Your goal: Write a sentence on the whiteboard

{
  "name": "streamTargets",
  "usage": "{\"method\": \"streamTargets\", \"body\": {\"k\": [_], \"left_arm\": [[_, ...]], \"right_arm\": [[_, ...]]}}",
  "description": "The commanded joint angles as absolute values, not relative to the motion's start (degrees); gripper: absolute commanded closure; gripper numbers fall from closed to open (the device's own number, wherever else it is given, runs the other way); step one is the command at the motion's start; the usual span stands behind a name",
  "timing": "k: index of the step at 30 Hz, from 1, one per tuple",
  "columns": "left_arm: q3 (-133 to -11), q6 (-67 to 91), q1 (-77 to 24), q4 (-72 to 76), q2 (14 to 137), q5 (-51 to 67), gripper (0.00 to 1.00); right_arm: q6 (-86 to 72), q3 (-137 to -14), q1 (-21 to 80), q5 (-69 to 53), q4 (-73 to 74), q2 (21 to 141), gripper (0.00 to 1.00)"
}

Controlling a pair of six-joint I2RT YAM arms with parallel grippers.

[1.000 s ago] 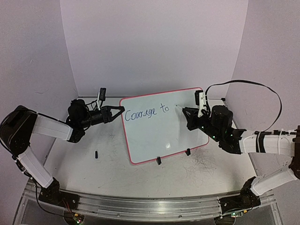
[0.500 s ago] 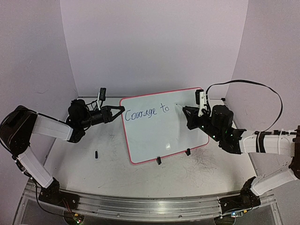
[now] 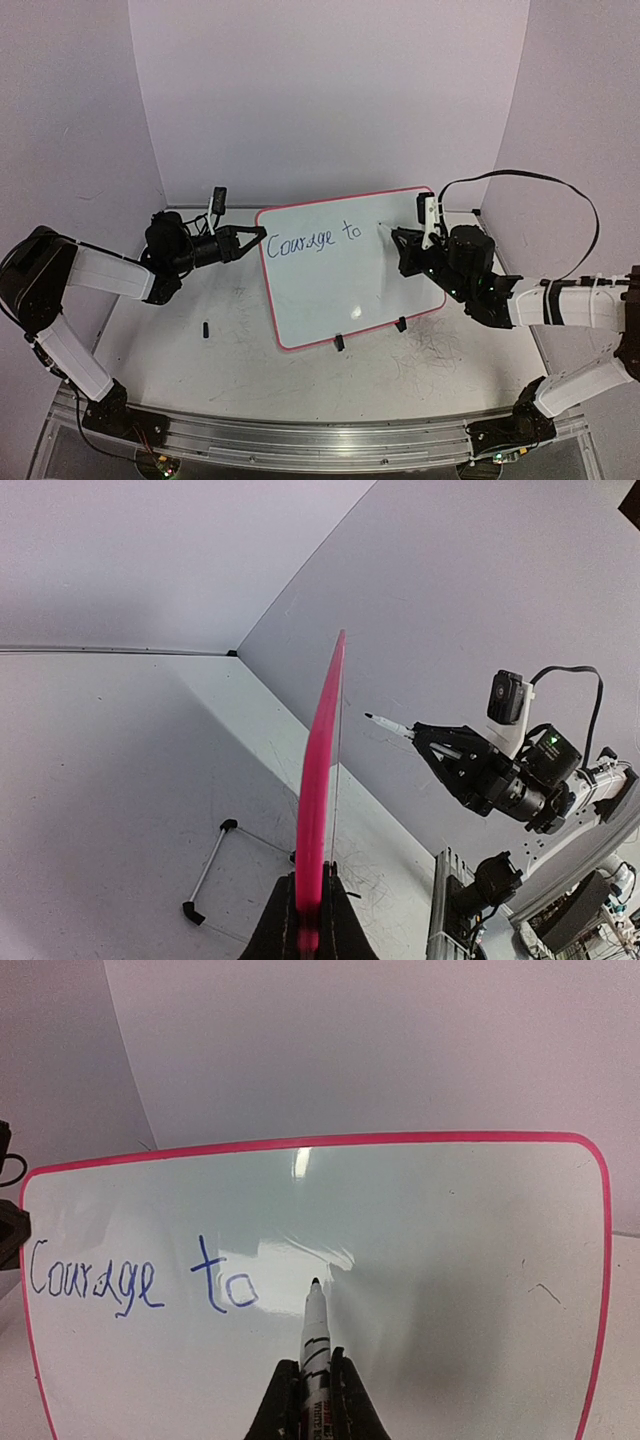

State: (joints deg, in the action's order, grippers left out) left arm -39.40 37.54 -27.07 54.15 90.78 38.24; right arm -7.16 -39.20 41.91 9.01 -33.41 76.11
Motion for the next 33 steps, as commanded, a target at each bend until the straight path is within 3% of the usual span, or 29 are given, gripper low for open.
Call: {"method": "streamTargets", "body": {"k": [1, 33], "left_arm": [[-39.87, 36.45, -28.70, 49.84, 91.05, 37.93, 1.00], [-41.04, 36.29, -29.36, 49.80, 92.03, 38.59, 1.00]], "right_arm": [[-7.10, -41.02, 42.01, 9.65, -35.69, 77.07, 1.00], [-8.17, -42.10, 41.99, 11.81, -40.39, 82.35, 1.00]]}}
